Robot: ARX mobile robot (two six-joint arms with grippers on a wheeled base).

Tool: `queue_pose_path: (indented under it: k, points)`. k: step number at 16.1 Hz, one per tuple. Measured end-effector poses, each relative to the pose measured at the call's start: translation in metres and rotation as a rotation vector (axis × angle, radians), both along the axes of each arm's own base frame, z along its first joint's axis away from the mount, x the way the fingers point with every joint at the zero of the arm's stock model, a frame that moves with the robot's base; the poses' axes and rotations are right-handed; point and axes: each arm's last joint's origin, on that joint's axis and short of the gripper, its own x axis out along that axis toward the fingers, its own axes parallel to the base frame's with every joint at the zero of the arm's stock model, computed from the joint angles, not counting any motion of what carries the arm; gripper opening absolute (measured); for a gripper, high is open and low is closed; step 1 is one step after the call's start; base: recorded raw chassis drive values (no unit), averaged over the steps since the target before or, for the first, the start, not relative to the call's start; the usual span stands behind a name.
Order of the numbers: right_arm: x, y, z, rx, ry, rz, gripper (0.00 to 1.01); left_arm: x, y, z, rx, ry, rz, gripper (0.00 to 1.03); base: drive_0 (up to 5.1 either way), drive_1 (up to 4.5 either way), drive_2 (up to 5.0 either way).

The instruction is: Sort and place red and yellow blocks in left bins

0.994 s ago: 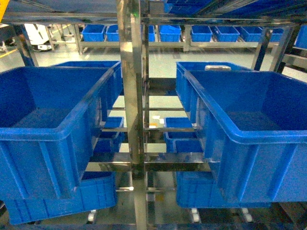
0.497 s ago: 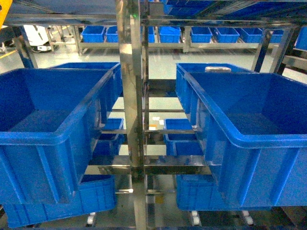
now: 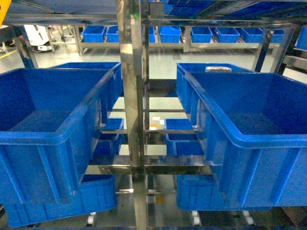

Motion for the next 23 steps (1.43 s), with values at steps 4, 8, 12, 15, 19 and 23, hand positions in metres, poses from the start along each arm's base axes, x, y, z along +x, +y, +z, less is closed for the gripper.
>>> queue_pose_path:
  k: [4,8,12,15,19,23]
  points:
    - [0.019,-0.003,0.002,0.0,-0.003,0.003,0.27,0.0,0.0,0.0,0.0,0.0,-0.001,0.27,0.0,0.0,0.0]
    - [0.063,-0.012,-0.001,-0.015,0.034,0.02,0.27,0.0,0.0,0.0,0.0,0.0,-0.001,0.27,0.0,0.0,0.0]
    - [0.213,-0.037,-0.047,0.012,0.334,0.056,0.27,0.0,0.0,0.0,0.0,0.0,-0.001,0.27,0.0,0.0,0.0]
    - [0.242,-0.06,-0.055,0.039,0.407,-0.013,0.4,0.0,0.0,0.0,0.0,0.0,-0.001,0.27,0.0,0.0,0.0]
    - [0.228,-0.047,-0.064,0.043,0.387,0.025,0.86,0.0,0.0,0.0,0.0,0.0,-0.001,0.27,0.0,0.0,0.0]
    - [0.219,-0.043,-0.062,0.047,0.368,0.032,1.0,0.0,0.0,0.0,0.0,0.0,-0.001,0.27,0.0,0.0,0.0]
